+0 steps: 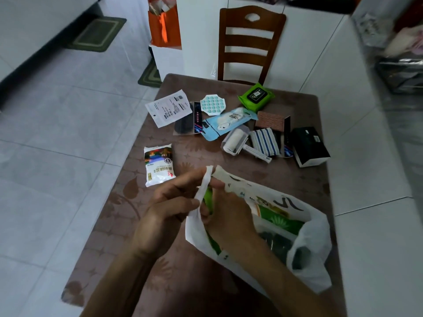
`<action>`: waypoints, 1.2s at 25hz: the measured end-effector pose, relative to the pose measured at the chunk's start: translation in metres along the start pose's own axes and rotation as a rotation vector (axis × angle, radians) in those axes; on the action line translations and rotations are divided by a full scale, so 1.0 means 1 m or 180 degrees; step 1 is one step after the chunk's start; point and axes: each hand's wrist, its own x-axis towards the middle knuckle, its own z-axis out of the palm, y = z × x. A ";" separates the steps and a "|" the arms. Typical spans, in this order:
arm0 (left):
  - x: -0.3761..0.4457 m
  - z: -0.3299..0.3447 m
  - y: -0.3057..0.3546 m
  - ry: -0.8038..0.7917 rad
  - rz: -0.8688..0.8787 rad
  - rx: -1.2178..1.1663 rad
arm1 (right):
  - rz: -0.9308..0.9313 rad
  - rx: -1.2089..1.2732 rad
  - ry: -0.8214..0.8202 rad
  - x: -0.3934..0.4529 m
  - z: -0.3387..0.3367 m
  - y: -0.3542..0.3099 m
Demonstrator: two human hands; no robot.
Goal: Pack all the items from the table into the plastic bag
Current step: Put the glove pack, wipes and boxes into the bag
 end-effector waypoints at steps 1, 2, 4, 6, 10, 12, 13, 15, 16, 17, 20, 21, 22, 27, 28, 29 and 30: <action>0.000 -0.002 0.002 0.0018 0.0004 -0.0043 | -0.0017 -0.0042 -0.0235 0.008 -0.001 0.006; -0.001 -0.003 0.005 0.0037 0.0002 -0.0085 | 0.0145 0.0242 -0.0549 0.020 -0.013 0.013; 0.003 -0.004 0.007 0.0076 -0.0066 -0.0098 | 0.0621 0.1185 -0.1183 0.042 -0.040 0.024; 0.013 -0.008 0.004 0.0070 -0.0143 -0.0046 | 0.0651 0.1229 -0.1364 0.053 -0.040 0.028; 0.017 -0.013 -0.001 0.0074 -0.0219 -0.0304 | 0.0310 0.0894 -0.1247 0.047 -0.004 0.036; 0.012 -0.010 0.000 0.0280 -0.0180 -0.0305 | 0.0278 0.0693 -0.1103 0.048 -0.006 0.044; 0.009 -0.007 0.002 0.0379 -0.0131 -0.0183 | 0.0229 0.0485 -0.0893 0.045 -0.014 0.045; 0.005 -0.001 0.005 0.0476 -0.0117 0.0116 | 0.0150 0.0439 -0.0298 0.030 -0.034 0.048; 0.005 0.000 0.006 0.0526 -0.0175 0.0258 | 0.0148 0.0485 0.0021 0.015 -0.047 0.050; 0.007 0.002 0.004 0.0570 -0.0232 0.0376 | 0.0193 0.0288 0.0301 -0.002 -0.064 0.054; 0.014 0.009 0.004 0.0584 -0.0232 0.0566 | 0.1121 -0.1183 0.0086 -0.058 -0.109 0.095; 0.017 0.014 0.003 0.0585 -0.0193 0.0595 | 0.1615 -0.1364 -0.0285 -0.075 -0.117 0.111; 0.019 0.020 0.002 0.0602 -0.0170 0.0619 | 0.1990 -0.1291 -0.0574 -0.089 -0.119 0.126; 0.029 0.034 0.009 0.0786 -0.0342 0.0473 | 0.1969 0.2843 0.0584 -0.096 -0.124 0.133; 0.030 0.033 0.015 0.0755 -0.0327 0.0426 | 0.1843 0.3296 0.0967 -0.092 -0.135 0.123; 0.029 0.030 0.025 0.0681 -0.0245 0.0349 | 0.1635 0.3587 0.1282 -0.091 -0.149 0.113; 0.026 0.025 0.034 0.0596 -0.0128 0.0239 | 0.1421 0.3755 0.1562 -0.090 -0.163 0.106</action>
